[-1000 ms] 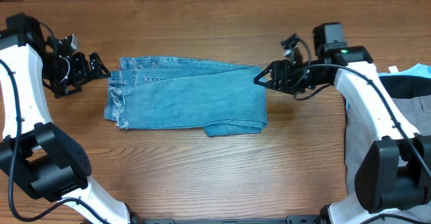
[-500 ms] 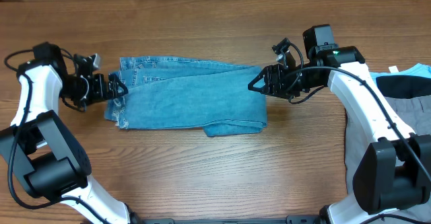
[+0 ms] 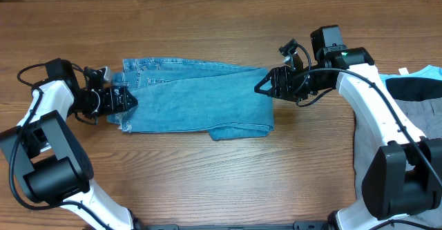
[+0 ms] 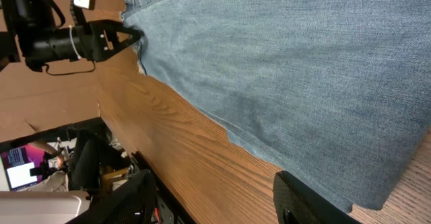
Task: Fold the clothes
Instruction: 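Grasp the left end of the jeans with the left gripper, then lift the left end and fold it rightward over the jeans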
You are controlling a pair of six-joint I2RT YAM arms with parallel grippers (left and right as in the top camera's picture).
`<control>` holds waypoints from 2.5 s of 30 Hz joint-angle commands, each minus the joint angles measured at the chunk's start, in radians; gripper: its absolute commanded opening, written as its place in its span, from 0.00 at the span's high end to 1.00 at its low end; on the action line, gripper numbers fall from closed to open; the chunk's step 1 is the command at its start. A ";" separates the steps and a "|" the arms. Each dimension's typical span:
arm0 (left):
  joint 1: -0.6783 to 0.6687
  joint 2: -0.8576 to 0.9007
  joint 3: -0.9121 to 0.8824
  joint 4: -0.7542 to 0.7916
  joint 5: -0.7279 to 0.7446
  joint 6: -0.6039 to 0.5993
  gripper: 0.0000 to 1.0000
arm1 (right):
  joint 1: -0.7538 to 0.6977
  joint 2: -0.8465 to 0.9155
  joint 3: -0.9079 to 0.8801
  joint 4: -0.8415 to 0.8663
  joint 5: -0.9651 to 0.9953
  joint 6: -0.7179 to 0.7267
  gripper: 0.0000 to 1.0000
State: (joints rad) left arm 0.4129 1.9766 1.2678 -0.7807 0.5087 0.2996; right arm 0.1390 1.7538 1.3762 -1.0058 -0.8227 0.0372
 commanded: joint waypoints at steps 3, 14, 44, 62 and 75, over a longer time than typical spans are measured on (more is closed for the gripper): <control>-0.024 0.090 -0.010 0.000 0.048 0.021 0.05 | 0.003 -0.008 0.000 0.004 0.000 0.013 0.41; -0.031 0.132 0.000 -0.049 0.140 0.017 0.85 | 0.003 -0.008 0.000 0.005 -0.001 0.019 0.41; -0.051 -0.056 0.816 -0.703 -0.115 -0.203 0.96 | 0.003 -0.008 0.000 0.005 -0.009 0.049 0.42; -0.588 0.097 0.813 -0.658 -0.317 -0.349 0.96 | 0.003 -0.008 0.000 0.012 -0.008 0.049 0.41; -0.835 0.310 0.813 -0.663 -0.324 -0.395 0.96 | 0.003 -0.008 0.000 0.011 -0.008 0.049 0.41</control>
State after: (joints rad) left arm -0.3950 2.2745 2.0617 -1.4387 0.1848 -0.0757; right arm 0.1390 1.7535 1.3762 -0.9962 -0.8230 0.0860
